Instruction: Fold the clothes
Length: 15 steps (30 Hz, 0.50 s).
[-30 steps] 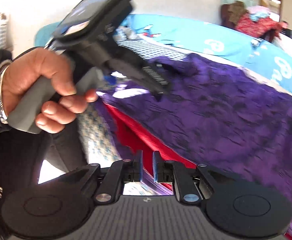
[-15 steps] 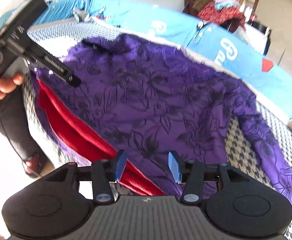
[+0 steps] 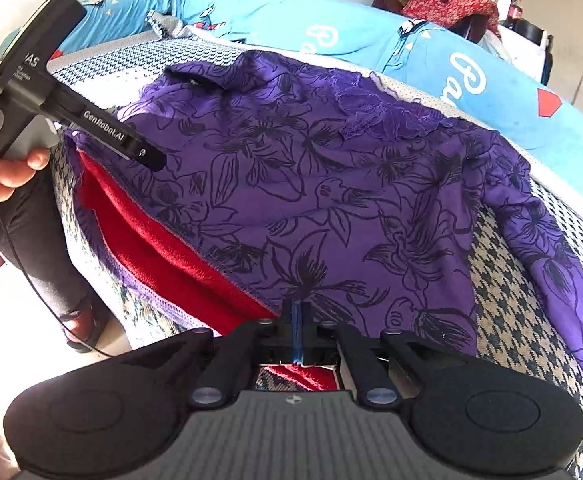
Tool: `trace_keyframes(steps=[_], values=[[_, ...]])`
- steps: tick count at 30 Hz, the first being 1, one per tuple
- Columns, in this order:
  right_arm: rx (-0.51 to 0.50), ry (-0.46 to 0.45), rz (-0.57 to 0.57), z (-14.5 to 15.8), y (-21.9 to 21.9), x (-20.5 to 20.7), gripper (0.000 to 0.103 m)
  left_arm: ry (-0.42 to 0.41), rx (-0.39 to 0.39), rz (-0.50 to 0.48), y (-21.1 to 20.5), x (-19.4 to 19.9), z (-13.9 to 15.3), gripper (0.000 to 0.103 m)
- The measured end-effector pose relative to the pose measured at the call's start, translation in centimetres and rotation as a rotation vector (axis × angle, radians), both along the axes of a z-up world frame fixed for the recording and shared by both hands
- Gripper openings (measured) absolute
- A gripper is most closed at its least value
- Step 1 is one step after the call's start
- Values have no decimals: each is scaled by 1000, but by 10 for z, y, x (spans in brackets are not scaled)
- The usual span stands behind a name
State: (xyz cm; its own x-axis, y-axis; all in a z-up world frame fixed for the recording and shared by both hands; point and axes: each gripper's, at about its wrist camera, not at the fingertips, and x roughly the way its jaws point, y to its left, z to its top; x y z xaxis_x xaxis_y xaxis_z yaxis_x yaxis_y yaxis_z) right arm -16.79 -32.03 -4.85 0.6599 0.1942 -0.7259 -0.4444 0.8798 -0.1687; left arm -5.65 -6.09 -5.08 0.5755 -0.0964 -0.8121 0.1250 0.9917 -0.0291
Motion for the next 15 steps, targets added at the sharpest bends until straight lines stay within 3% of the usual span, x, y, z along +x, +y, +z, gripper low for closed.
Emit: trace_keyframes(steps=[6, 10, 15], values=[[57, -33, -75, 11, -13, 4, 2, 8, -2, -7, -2, -1, -1, 103], [96, 63, -18, 7, -16, 12, 7, 13, -2, -14, -3, -1, -2, 103], [33, 87, 82, -1, -4, 13, 50, 20, -1, -18, -4, -1, -3, 103]])
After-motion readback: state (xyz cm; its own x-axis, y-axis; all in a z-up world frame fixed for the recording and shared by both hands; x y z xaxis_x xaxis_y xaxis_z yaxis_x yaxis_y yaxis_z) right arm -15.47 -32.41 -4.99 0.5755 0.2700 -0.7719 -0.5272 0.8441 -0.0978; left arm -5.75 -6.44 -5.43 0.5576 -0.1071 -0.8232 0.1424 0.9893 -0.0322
